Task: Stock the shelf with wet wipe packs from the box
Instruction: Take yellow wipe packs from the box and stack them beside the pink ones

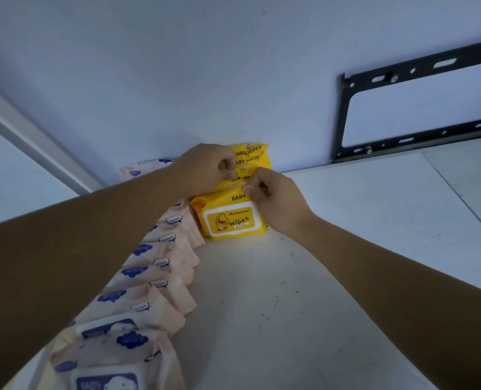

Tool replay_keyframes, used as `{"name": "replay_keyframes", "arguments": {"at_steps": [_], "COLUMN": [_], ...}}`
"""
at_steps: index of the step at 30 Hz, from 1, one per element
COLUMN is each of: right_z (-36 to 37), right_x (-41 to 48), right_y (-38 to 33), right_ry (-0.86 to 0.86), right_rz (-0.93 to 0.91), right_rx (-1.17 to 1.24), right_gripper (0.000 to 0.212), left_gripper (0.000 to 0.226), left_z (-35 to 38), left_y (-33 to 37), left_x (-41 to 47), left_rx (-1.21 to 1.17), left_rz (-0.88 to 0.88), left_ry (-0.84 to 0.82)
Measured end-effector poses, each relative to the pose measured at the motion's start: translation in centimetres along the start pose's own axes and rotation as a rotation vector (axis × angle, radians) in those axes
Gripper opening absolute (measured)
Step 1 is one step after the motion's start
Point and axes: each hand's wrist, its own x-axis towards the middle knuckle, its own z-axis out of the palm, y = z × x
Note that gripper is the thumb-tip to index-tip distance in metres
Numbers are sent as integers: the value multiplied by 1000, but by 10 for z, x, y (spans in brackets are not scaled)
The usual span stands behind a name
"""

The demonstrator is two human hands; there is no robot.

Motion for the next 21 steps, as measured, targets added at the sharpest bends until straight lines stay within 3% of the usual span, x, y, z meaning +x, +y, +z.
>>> {"name": "replay_keyframes", "arguments": {"at_steps": [10, 21], "right_z": [-12, -42], "right_x": [6, -27], "right_y": [-3, -3], "right_ry": [35, 43], "right_rz": [178, 184], "right_rx": [-86, -79], "right_gripper": [29, 22], "left_gripper": [15, 7], "left_z": [-20, -23], "left_y": [13, 45], "left_x": [-25, -88], "left_rx": [-7, -63], "left_rz": [-23, -59], "left_ry": [34, -41]}}
